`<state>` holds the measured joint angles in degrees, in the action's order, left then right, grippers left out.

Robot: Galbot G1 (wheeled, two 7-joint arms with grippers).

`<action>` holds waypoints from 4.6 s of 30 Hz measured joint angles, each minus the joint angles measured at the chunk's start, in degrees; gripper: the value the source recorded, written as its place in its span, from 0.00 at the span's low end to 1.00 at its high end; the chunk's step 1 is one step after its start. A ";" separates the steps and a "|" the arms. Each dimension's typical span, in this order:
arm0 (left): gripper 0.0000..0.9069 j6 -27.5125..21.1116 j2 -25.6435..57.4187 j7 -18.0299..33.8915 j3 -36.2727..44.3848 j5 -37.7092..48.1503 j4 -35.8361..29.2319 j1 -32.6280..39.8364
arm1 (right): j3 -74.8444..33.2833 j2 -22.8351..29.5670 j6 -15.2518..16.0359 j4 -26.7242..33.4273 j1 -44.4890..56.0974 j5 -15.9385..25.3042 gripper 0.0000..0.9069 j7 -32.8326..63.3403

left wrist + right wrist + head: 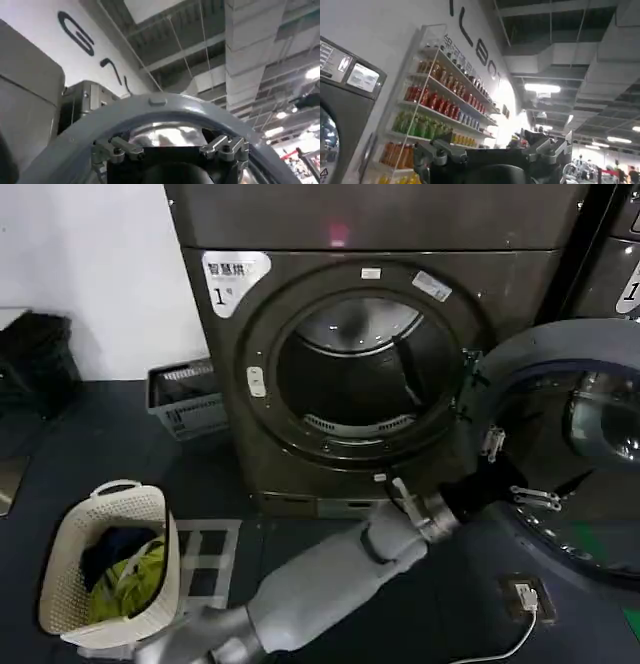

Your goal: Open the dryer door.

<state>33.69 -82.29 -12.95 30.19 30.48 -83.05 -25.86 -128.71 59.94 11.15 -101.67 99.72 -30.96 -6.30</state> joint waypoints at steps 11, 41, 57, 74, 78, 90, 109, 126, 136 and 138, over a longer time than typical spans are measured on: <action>1.00 -5.05 14.45 -2.09 -3.19 2.57 -9.57 -1.67 | -1.44 0.12 -0.23 -2.02 -0.26 2.10 1.00 0.26; 1.00 -33.40 55.12 -17.31 -22.11 -10.53 -17.45 -10.99 | -2.41 -0.54 -0.12 -5.59 -1.98 5.32 1.00 -0.19; 1.00 -30.39 64.92 -34.29 -29.15 -24.14 -8.31 -10.88 | -2.14 -0.43 -0.85 -4.83 -2.35 6.26 1.00 -0.15; 1.00 -23.65 66.75 -42.17 -30.58 -30.69 2.30 -9.22 | -0.28 -0.48 -1.40 -4.56 -3.52 8.31 1.00 -0.38; 1.00 -23.83 66.88 -41.51 -30.60 -32.79 4.24 -9.16 | -0.18 -0.46 -1.42 -4.59 -3.55 8.37 1.00 -0.42; 1.00 -23.35 66.90 -40.74 -30.64 -35.22 7.25 -8.53 | -0.22 -0.20 -1.51 -4.60 -3.42 8.35 1.00 -0.51; 1.00 -22.91 67.31 -41.13 -30.17 -34.95 6.12 -8.87 | -0.63 0.05 -1.73 -4.46 -3.22 8.33 1.00 -0.91; 1.00 -21.58 67.19 -42.78 -30.11 -35.50 6.38 -8.79 | -0.82 0.88 -1.98 -5.08 -3.00 8.39 1.00 -1.09; 1.00 -21.10 67.31 -43.05 -30.01 -35.48 6.54 -8.81 | -0.71 1.19 -2.10 -5.15 -3.13 8.63 1.00 -1.29; 1.00 -21.06 67.31 -43.10 -29.98 -35.48 6.64 -8.82 | -0.70 1.23 -2.10 -5.18 -3.19 8.79 1.00 -1.31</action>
<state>12.62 -14.98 -56.05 0.20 -5.01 -76.41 -34.68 -129.41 61.17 9.05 -106.85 96.54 -22.17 -7.61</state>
